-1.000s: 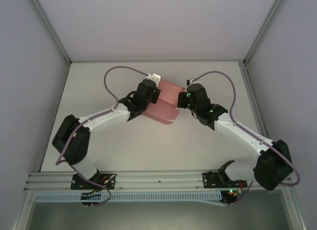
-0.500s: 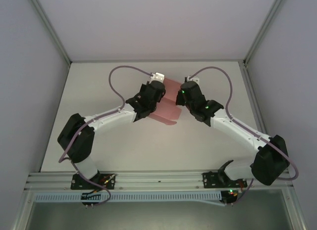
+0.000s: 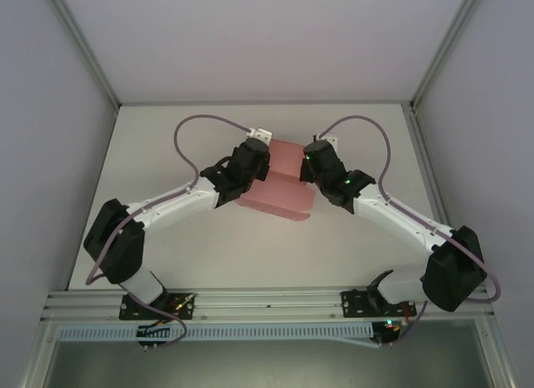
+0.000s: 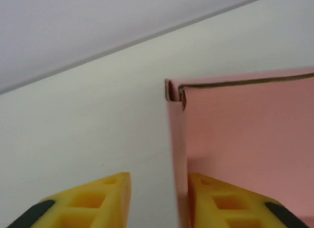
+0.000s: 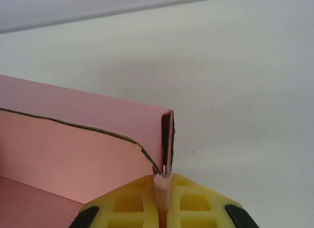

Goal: Assemble paper box

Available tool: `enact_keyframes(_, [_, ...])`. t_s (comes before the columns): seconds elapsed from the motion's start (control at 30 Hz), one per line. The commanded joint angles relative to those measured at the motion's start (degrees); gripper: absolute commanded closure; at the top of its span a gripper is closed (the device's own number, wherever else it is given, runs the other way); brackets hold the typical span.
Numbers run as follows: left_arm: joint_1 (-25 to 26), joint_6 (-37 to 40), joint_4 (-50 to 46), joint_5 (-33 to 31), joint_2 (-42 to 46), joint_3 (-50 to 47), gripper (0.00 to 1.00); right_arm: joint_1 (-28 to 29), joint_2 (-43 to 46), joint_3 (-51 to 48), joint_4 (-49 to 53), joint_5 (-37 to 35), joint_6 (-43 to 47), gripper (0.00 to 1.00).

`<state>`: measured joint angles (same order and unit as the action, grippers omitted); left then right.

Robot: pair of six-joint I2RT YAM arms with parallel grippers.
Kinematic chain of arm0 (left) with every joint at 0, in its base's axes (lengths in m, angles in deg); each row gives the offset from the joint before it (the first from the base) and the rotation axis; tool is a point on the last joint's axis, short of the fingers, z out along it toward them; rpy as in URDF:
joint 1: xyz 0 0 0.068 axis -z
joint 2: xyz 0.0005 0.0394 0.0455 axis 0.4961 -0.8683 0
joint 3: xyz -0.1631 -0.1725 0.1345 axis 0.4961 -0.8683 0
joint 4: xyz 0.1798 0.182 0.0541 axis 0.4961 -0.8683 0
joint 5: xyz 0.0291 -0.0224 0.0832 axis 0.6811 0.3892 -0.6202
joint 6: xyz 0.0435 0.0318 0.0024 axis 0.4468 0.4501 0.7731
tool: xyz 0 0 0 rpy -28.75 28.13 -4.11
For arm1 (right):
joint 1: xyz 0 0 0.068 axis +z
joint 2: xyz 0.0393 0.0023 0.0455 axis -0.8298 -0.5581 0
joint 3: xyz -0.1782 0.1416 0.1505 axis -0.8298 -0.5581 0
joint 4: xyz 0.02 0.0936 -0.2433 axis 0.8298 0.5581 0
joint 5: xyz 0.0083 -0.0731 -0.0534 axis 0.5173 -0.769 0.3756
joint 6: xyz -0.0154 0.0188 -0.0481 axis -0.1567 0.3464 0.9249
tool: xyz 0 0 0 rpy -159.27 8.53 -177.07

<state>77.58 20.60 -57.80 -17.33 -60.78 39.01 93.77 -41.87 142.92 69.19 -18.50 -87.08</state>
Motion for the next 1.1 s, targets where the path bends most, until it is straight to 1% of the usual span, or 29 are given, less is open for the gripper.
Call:
enact_keyframes(0.0, [-0.5,0.4,3.9,8.8,4.5,-0.5,0.52,-0.5,2.0,-1.1,0.1,-0.2,0.4,1.0])
enact_keyframes(0.13, [-0.5,0.4,4.1,9.5,4.8,-0.3,0.43,-0.5,2.3,-1.6,-0.4,0.7,-0.2,1.0])
enact_keyframes(0.17, [-0.5,0.3,4.0,9.9,4.6,-0.3,0.38,-0.5,2.0,-1.7,-0.4,1.0,-0.8,1.0])
enact_keyframes(0.23, [-0.6,-0.3,2.8,10.2,4.2,0.3,0.23,-0.5,1.3,-1.8,0.2,1.6,-1.8,1.0])
enact_keyframes(0.3, [-0.7,-1.4,2.2,10.4,4.7,-0.2,0.03,-0.6,0.3,-1.6,2.0,2.1,-3.0,1.0])
enact_keyframes(0.33, [-1.0,-1.7,2.1,10.7,5.2,-0.6,0.0,-0.7,-0.3,-1.4,3.2,2.2,-3.5,1.0])
enact_keyframes(0.43, [-2.7,-4.3,1.4,11.6,7.5,-2.4,0.0,-1.0,-2.3,-1.1,6.9,2.5,-6.8,0.98])
enact_keyframes(0.5, [-4.4,-6.4,0.6,12.0,8.6,-3.7,0.0,-1.4,-3.8,-1.6,8.4,4.1,-10.5,0.95])
enact_keyframes(0.63, [-6.8,-8.3,-0.7,11.9,10.7,-6.7,0.0,-1.6,-7.0,-4.6,7.4,11.5,-19.7,0.94])
enact_keyframes(0.7, [-7.9,-9.0,-1.6,11.9,11.6,-7.7,0.0,-1.5,-8.3,-6.1,7.0,14.0,-26.3,0.93])
enact_keyframes(0.77, [-8.7,-9.7,-1.6,11.9,12.6,-9.1,0.0,-1.0,-9.2,-8.8,3.9,17.2,-33.0,0.88])
enact_keyframes(0.8, [-9.0,-9.9,-1.4,11.9,13.0,-9.6,0.0,-0.6,-9.7,-10.1,1.8,18.5,-36.2,0.9])
enact_keyframes(0.83, [-9.4,-10.1,-1.3,11.9,13.5,-10.1,0.0,0.0,-10.3,-11.6,-1.2,19.8,-38.2,0.91])
enact_keyframes(0.93, [-10.0,-10.2,-1.4,11.9,14.2,-10.9,0.0,2.4,-12.6,-11.8,-2.7,19.3,-43.2,0.88])
enact_keyframes(1.03, [-10.4,-9.8,-1.8,11.9,14.6,-11.3,0.0,4.6,-14.1,-10.4,-1.6,17.2,-45.3,0.73])
enact_keyframes(1.07, [-10.5,-9.6,-1.9,11.9,14.7,-11.5,0.0,5.2,-14.3,-9.9,-1.5,16.9,-45.4,0.67])
